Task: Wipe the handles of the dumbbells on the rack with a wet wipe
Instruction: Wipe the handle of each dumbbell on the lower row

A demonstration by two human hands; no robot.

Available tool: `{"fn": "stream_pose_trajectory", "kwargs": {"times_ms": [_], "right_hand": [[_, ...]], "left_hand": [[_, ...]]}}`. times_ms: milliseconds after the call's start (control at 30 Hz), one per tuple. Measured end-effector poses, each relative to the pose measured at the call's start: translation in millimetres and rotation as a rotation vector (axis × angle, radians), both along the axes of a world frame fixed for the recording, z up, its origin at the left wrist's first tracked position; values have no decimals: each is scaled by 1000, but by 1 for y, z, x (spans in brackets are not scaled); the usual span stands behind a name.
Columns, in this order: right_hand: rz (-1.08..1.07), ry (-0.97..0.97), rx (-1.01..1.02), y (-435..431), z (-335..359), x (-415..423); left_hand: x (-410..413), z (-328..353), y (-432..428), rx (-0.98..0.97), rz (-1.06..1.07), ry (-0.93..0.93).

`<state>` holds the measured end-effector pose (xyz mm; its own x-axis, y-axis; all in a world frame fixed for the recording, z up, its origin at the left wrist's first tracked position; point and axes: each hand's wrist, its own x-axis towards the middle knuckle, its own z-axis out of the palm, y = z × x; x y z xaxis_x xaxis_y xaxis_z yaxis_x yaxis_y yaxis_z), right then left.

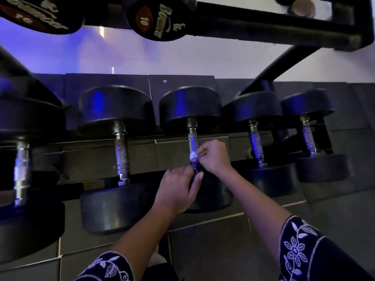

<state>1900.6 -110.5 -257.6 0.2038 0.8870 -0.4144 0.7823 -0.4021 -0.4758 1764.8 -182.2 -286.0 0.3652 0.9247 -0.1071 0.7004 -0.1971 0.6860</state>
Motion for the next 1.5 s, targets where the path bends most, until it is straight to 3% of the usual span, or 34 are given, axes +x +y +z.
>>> {"fn": "stream_pose_trajectory", "kwargs": {"times_ms": [333, 533, 667, 833, 1100, 1300, 1500], "right_hand": [[-53, -30, 220, 49, -4, -11], [90, -54, 82, 19, -7, -2], [177, -49, 107, 12, -8, 0], [62, -14, 265, 47, -14, -5], [243, 11, 96, 18, -15, 2], [185, 25, 293, 44, -17, -1], [368, 107, 130, 17, -16, 14]], "left_hand": [[0, 3, 3, 41, 12, -64], [0, 5, -3, 72, 95, -136], [1, 5, -4, 78, 103, -129], [3, 3, -4, 124, 109, -122], [3, -1, -7, 136, 114, -122], [2, 1, -7, 131, 112, -121], [2, -1, -6, 148, 104, -128]]}}
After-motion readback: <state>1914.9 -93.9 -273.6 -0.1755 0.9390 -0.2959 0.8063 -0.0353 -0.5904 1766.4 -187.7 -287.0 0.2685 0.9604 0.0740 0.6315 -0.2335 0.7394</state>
